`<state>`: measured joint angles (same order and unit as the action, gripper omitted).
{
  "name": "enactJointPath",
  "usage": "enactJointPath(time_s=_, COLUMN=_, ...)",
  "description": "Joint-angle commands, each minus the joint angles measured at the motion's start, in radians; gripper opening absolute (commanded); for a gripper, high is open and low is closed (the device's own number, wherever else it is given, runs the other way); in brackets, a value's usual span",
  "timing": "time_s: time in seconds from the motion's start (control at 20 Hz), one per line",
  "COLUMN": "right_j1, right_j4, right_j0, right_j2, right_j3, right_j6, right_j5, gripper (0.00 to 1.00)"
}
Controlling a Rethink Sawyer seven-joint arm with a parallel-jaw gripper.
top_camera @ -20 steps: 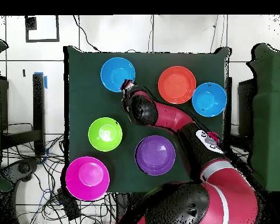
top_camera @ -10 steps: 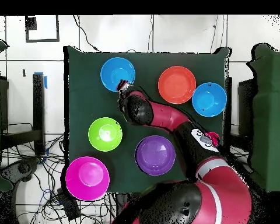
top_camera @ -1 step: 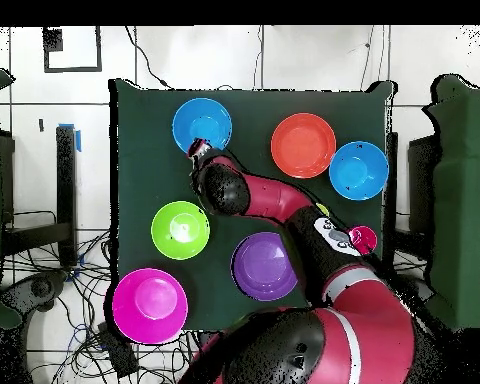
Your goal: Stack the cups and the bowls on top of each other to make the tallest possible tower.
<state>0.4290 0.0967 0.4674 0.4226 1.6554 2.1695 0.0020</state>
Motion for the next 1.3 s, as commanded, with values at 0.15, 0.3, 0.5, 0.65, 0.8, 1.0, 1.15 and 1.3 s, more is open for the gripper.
enactJointPath(time_s=0.15, right_j1=-0.033, right_j4=0.033, right_j0=-0.022, right_j2=-0.020, right_j3=-0.010, right_j6=0.086, right_j5=-0.044, gripper=1.00)
enactJointPath(time_s=0.3, right_j1=-0.030, right_j4=0.035, right_j0=-0.011, right_j2=-0.014, right_j3=-0.008, right_j6=0.079, right_j5=-0.029, gripper=1.00)
enactJointPath(time_s=0.5, right_j1=0.014, right_j4=0.019, right_j0=0.006, right_j2=-0.003, right_j3=0.007, right_j6=0.072, right_j5=0.029, gripper=1.00)
enactJointPath(time_s=0.65, right_j1=0.027, right_j4=0.014, right_j0=0.008, right_j2=-0.001, right_j3=0.013, right_j6=0.071, right_j5=0.046, gripper=1.00)
enactJointPath(time_s=0.8, right_j1=0.025, right_j4=0.024, right_j0=0.017, right_j2=0.001, right_j3=0.015, right_j6=0.066, right_j5=0.037, gripper=1.00)
enactJointPath(time_s=1.0, right_j1=0.027, right_j4=0.027, right_j0=0.024, right_j2=0.007, right_j3=0.019, right_j6=0.062, right_j5=0.042, gripper=1.00)
enactJointPath(time_s=1.15, right_j1=0.015, right_j4=0.032, right_j0=0.026, right_j2=0.007, right_j3=0.010, right_j6=0.056, right_j5=0.038, gripper=1.00)
enactJointPath(time_s=1.3, right_j1=0.003, right_j4=0.045, right_j0=0.024, right_j2=0.002, right_j3=0.013, right_j6=0.055, right_j5=0.014, gripper=1.00)
